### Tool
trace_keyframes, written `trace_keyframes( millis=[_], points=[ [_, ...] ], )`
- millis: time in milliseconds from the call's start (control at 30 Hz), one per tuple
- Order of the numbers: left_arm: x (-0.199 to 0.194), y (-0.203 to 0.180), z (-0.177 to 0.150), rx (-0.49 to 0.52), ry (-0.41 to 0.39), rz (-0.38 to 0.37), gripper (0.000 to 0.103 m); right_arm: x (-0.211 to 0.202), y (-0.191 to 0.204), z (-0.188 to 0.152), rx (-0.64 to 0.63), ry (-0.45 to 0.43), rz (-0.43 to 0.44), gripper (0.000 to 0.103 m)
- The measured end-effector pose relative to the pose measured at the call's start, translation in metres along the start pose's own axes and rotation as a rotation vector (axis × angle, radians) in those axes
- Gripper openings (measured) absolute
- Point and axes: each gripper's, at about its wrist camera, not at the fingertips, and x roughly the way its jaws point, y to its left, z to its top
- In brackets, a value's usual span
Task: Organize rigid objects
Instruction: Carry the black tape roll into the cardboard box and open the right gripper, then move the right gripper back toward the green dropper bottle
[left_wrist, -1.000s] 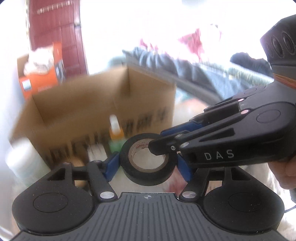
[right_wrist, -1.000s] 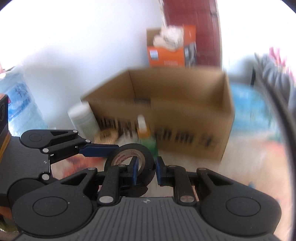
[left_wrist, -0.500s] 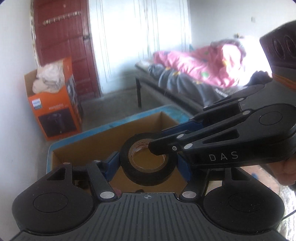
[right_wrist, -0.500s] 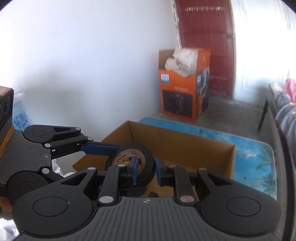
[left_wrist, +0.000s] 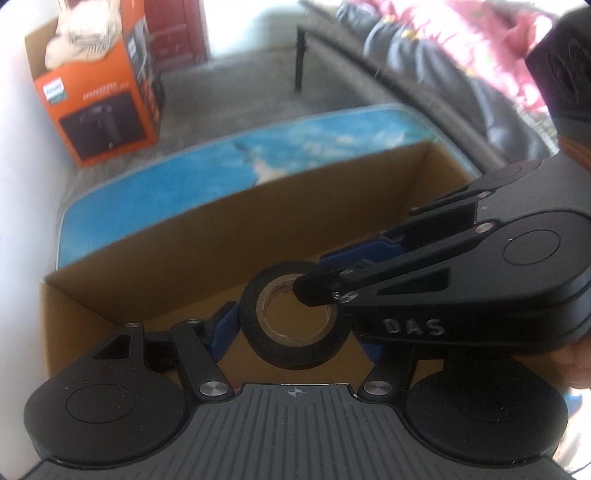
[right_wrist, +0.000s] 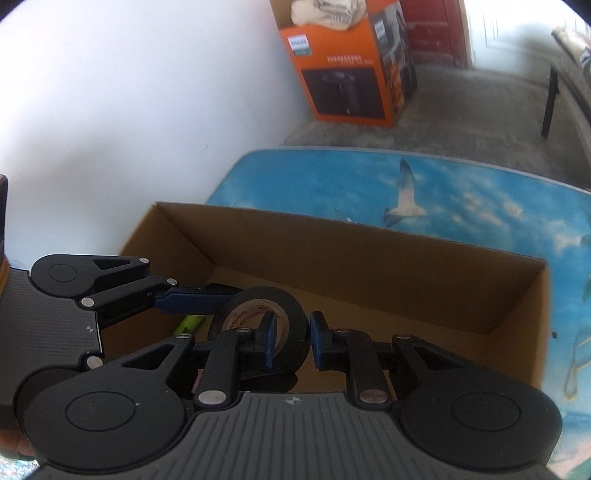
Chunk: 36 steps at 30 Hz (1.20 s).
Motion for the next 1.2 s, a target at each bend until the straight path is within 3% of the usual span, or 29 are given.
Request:
trace_keyframes(
  millis=[167,400,567,700,767,833,967,1067,1133,1200],
  points=[
    [0.024,0.004,0.006,-0.009,0.068,0.037,0.067,0.03,-0.006,0.005,0.019,0.073,-0.015,0.022],
    [0.04,0.007,0.007,-0.03,0.108,0.049,0.068,0.053,-0.013,0.007,0.061,0.108,-0.017,0.022],
    [0.025,0.007,0.004,-0.018,0.052,0.062,0.08,0.043,-0.013,0.005,0.086,0.067,-0.004,0.023],
    [0.0,0.01,0.001,-0.043,0.014,0.037,0.083,0.012,-0.013,0.004,0.117,-0.009,0.034,0.025],
    [-0.019,0.011,-0.002,-0.059,-0.025,0.019,0.083,-0.014,-0.011,0.001,0.12,-0.06,0.061,0.032],
    [-0.041,0.012,-0.006,-0.071,-0.077,0.002,0.084,-0.042,-0.006,-0.005,0.114,-0.116,0.082,0.05],
    [-0.098,0.007,-0.026,-0.06,-0.213,-0.027,0.092,-0.105,0.008,-0.031,0.08,-0.232,0.125,0.063],
    [-0.14,-0.001,-0.052,-0.05,-0.33,-0.058,0.102,-0.15,0.018,-0.057,0.053,-0.317,0.128,0.082],
    [-0.162,-0.003,-0.065,-0.044,-0.377,-0.079,0.102,-0.175,0.025,-0.079,0.026,-0.373,0.11,0.102],
    [-0.176,-0.008,-0.078,-0.035,-0.39,-0.108,0.102,-0.196,0.035,-0.102,-0.003,-0.427,0.083,0.103]
  ],
)
